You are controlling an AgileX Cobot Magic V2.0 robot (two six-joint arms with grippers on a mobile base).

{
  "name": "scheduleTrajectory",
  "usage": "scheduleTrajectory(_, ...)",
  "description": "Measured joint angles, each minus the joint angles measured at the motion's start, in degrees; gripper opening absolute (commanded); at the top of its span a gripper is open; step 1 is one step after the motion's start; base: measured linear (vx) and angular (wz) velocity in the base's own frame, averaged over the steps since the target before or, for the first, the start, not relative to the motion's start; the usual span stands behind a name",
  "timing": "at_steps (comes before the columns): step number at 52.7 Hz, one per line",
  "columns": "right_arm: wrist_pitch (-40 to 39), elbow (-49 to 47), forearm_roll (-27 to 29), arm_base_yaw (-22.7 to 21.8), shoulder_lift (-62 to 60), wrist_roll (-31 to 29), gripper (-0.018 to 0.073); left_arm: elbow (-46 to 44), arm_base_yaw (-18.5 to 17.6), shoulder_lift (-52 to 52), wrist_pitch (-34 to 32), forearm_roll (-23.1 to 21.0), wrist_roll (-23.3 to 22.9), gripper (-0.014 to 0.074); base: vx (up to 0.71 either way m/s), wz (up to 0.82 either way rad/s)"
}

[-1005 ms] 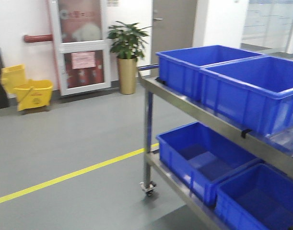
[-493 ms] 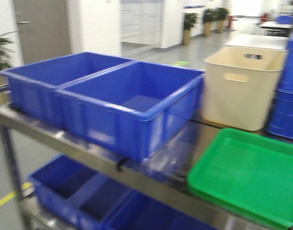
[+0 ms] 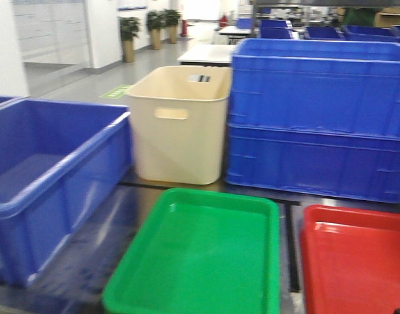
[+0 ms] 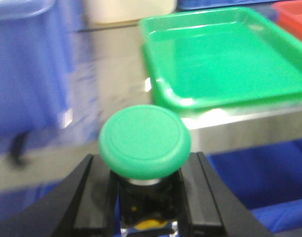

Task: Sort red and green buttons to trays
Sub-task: 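Drive the base to the counter with green and red trays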

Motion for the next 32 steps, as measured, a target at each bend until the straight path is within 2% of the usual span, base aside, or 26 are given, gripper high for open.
scheduleTrajectory(18,0.00,0.00,0.00,0.00,0.00,0.00,-0.0010,0.00,0.00,0.00,0.00,0.00,0.00,0.0000,0.15,-0.46)
scheduleTrajectory(32,0.03,0.00,0.00,0.00,0.00,0.00,-0.0010,0.00,0.00,0.00,0.00,0.00,0.00,0.0000,0.09,-0.31)
